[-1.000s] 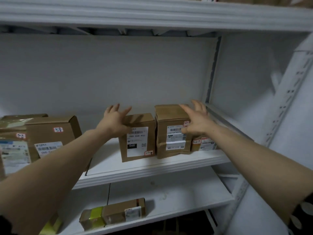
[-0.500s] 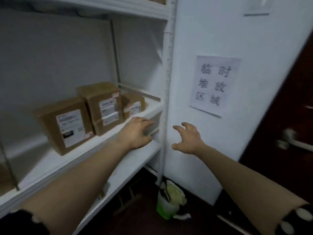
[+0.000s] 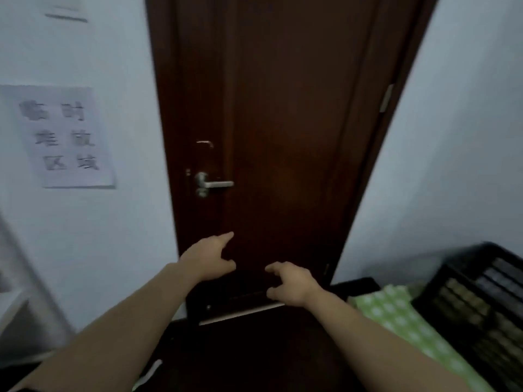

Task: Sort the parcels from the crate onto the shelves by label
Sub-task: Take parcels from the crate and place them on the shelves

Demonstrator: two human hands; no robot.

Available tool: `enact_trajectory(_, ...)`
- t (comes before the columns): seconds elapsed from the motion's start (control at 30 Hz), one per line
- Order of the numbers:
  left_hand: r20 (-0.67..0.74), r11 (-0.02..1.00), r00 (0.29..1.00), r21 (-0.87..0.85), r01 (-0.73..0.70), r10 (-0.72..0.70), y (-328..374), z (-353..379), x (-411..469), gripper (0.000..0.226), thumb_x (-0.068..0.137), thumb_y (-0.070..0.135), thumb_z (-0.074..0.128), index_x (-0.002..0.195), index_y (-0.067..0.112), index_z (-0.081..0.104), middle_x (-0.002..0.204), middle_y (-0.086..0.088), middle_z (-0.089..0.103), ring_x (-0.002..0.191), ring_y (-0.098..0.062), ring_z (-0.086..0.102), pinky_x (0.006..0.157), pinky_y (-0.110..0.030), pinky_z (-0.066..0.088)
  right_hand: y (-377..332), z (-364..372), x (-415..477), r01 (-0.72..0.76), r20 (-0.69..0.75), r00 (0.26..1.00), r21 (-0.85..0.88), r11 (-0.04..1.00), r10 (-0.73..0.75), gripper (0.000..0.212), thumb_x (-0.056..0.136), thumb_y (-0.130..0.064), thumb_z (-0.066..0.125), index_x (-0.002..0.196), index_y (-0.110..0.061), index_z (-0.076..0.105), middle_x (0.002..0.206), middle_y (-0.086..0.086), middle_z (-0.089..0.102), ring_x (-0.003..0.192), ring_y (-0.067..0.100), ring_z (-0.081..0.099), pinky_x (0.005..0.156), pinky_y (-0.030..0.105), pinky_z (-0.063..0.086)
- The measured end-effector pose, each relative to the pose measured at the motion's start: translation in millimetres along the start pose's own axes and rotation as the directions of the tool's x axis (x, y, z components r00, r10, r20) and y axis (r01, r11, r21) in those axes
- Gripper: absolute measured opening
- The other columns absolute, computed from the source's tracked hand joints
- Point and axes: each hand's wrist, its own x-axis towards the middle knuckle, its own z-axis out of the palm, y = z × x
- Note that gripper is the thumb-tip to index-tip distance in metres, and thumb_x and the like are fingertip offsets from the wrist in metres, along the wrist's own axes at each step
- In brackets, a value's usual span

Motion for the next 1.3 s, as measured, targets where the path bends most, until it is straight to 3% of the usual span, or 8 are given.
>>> enact_trajectory(0.17,0.144,0.976,0.966,0.011,-0.218,0.214,175,79,20,0.078,0.089,0.030,0.061,0.152,0.026,0.015,0.148,0.000,0.040,0.131,-0.015,0.043,0.097,-0.023,0.040,156,-36,-102,-0.271,-0.106,0.951,0.159,0.949,0.289,0.063,0.083,-0.030,0.063,0.141,-0.021,0.041,0.139,0.006,0.050,0.123,0.024,0.052,0.104,0.032,0.041)
enact_trajectory(0.37,0.266,0.892,0.870,0.069,-0.448,0.416,354,169,13,0.078,0.087,0.034,0.062,0.152,0.025,0.020,0.145,-0.004,0.044,0.127,-0.020,0.048,0.100,-0.027,0.042,311,-59,-230,-0.434,-0.203,0.841,0.301,0.849,0.501,0.063,0.087,-0.026,0.062,0.144,-0.016,0.039,0.147,0.006,0.041,0.132,0.022,0.044,0.104,0.031,0.041)
enact_trajectory(0.63,0.396,0.786,0.763,0.146,-0.601,0.510,495,256,28,0.074,0.087,0.033,0.060,0.151,0.024,0.024,0.146,-0.003,0.044,0.130,-0.021,0.045,0.100,-0.028,0.040,439,-67,-330,-0.500,-0.249,0.702,0.495,0.711,0.667,0.057,0.089,-0.021,0.060,0.142,-0.015,0.041,0.143,0.003,0.048,0.128,0.021,0.047,0.103,0.031,0.042)
enact_trajectory(0.73,0.409,0.763,0.748,0.169,-0.625,0.522,532,283,51,0.061,0.089,0.030,0.059,0.145,0.022,0.037,0.141,-0.005,0.049,0.126,-0.023,0.048,0.097,-0.030,0.042,477,-65,-346,-0.519,-0.258,0.645,0.543,0.660,0.720,0.056,0.087,-0.019,0.061,0.140,-0.013,0.045,0.138,0.005,0.052,0.124,0.022,0.051,0.101,0.030,0.044)
enact_trajectory(0.9,0.428,0.777,0.762,0.188,-0.601,0.486,586,331,127,0.032,0.087,0.033,0.057,0.114,0.016,0.063,0.108,-0.006,0.065,0.094,-0.022,0.061,0.078,-0.033,0.052,545,-78,-337,-0.526,-0.252,0.564,0.624,0.577,0.787,0.053,0.087,-0.015,0.062,0.138,-0.014,0.047,0.136,0.006,0.054,0.123,0.021,0.052,0.101,0.028,0.043)
enact_trajectory(0.97,0.434,0.791,0.775,0.197,-0.579,0.459,604,352,168,0.033,0.088,0.031,0.057,0.113,0.010,0.061,0.111,-0.008,0.063,0.098,-0.024,0.058,0.083,-0.034,0.048,576,-91,-318,-0.507,-0.256,0.532,0.667,0.546,0.807,0.050,0.088,-0.013,0.062,0.137,-0.014,0.048,0.134,0.006,0.055,0.122,0.020,0.053,0.096,0.023,0.041)
enact_trajectory(1.1,0.496,0.832,0.808,0.264,-0.488,0.317,638,396,256,0.051,0.091,0.032,0.055,0.134,0.003,0.048,0.132,-0.016,0.050,0.125,-0.031,0.044,0.100,-0.033,0.037,641,-125,-252,-0.396,-0.244,0.477,0.798,0.454,0.844,0.042,0.089,-0.008,0.061,0.130,-0.011,0.054,0.121,0.005,0.058,0.115,0.019,0.054,0.094,0.025,0.043)
enact_trajectory(1.3,0.588,0.882,0.807,0.352,-0.312,0.050,657,472,372,0.091,0.078,0.053,0.064,0.145,0.002,0.030,0.145,-0.019,0.031,0.129,-0.035,0.037,0.109,-0.039,0.036,729,-153,-147,-0.366,-0.147,0.501,0.857,0.363,0.853,0.034,0.091,-0.006,0.057,0.124,-0.011,0.057,0.112,0.001,0.058,0.109,0.015,0.054,0.091,0.025,0.045)
